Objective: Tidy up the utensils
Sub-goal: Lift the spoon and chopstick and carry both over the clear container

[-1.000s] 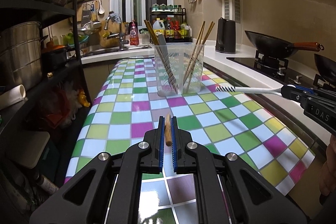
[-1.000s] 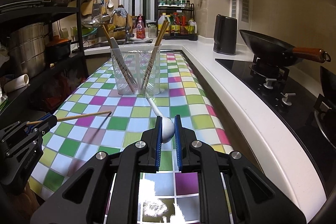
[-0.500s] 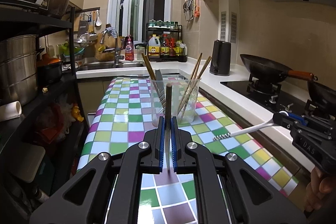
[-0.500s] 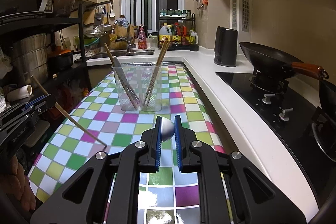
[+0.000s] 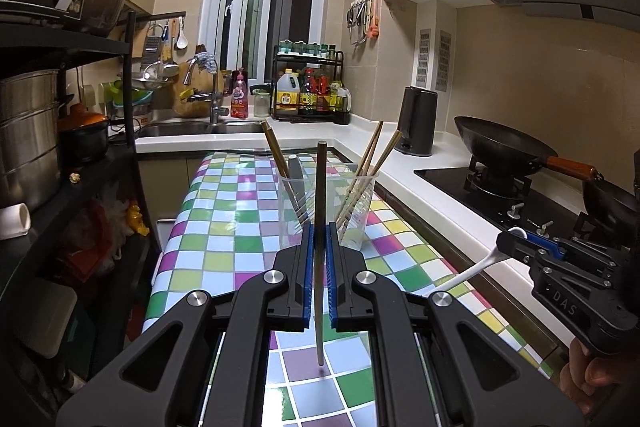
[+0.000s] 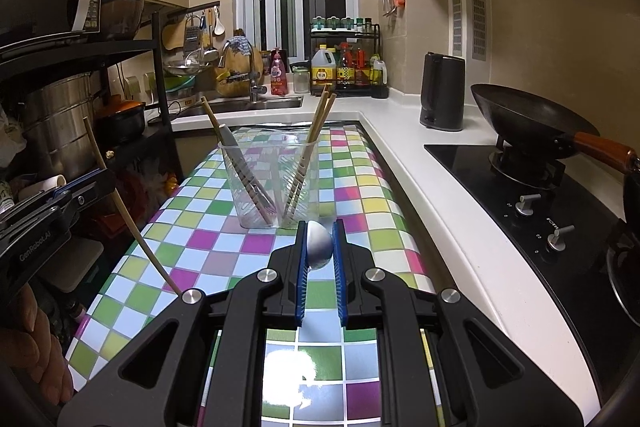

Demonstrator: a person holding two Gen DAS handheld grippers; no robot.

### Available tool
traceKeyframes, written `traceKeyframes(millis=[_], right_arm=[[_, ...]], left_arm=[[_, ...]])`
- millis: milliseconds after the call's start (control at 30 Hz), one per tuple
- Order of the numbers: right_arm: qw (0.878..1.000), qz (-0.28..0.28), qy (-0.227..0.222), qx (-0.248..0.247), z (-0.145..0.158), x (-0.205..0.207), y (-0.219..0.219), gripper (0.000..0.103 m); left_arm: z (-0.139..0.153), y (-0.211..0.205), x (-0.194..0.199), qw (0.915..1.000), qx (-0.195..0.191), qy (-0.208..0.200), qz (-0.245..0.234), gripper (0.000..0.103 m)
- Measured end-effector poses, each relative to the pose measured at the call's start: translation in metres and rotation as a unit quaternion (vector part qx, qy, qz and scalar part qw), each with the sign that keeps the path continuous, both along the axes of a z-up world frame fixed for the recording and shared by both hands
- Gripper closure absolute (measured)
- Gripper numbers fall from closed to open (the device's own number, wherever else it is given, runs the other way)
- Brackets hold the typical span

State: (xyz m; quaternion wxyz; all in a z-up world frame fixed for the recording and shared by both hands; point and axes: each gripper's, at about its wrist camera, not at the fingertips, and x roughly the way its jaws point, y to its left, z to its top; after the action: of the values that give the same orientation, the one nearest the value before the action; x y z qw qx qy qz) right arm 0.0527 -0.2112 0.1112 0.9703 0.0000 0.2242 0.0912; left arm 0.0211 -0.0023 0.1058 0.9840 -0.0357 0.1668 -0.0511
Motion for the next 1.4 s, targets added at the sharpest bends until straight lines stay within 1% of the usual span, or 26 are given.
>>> traceKeyframes(millis=[167, 400, 533, 667, 867, 1067, 1200, 1400], right_arm=[[1.000, 0.002, 0.010, -0.007, 0.000, 0.012, 0.005, 0.091], [1.000, 0.012, 0.011, -0.027, 0.004, 0.024, 0.015, 0.091], [0.999, 0.019, 0.007, -0.035, 0.014, 0.030, 0.021, 0.091], [0.998, 0.027, 0.002, -0.055, 0.026, 0.034, 0.026, 0.091], [0.997, 0.030, 0.002, -0.065, 0.048, 0.046, 0.026, 0.091], [0.997, 0.042, -0.005, -0.064, 0.089, 0.065, 0.024, 0.091], [0.996, 0.051, -0.023, -0.069, 0.120, 0.079, 0.027, 0.091], [0.993, 0.062, -0.053, -0.080, 0.162, 0.109, 0.041, 0.091]], left_arm=[[0.000, 0.001, 0.003, 1.0000, -0.002, 0.002, -0.002, 0.097], [0.001, 0.002, 0.007, 1.0000, -0.004, 0.007, -0.004, 0.097], [0.004, 0.002, 0.011, 0.9999, 0.000, 0.013, -0.004, 0.097], [0.009, 0.000, 0.018, 0.9998, 0.006, 0.017, -0.006, 0.097], [0.021, 0.004, 0.033, 0.9995, 0.001, 0.029, -0.011, 0.097], [0.052, 0.015, 0.058, 0.9990, -0.010, 0.035, -0.025, 0.097], [0.087, 0.020, 0.080, 0.9988, -0.015, 0.029, -0.037, 0.097], [0.141, 0.018, 0.122, 0.9983, -0.023, 0.004, -0.053, 0.097]])
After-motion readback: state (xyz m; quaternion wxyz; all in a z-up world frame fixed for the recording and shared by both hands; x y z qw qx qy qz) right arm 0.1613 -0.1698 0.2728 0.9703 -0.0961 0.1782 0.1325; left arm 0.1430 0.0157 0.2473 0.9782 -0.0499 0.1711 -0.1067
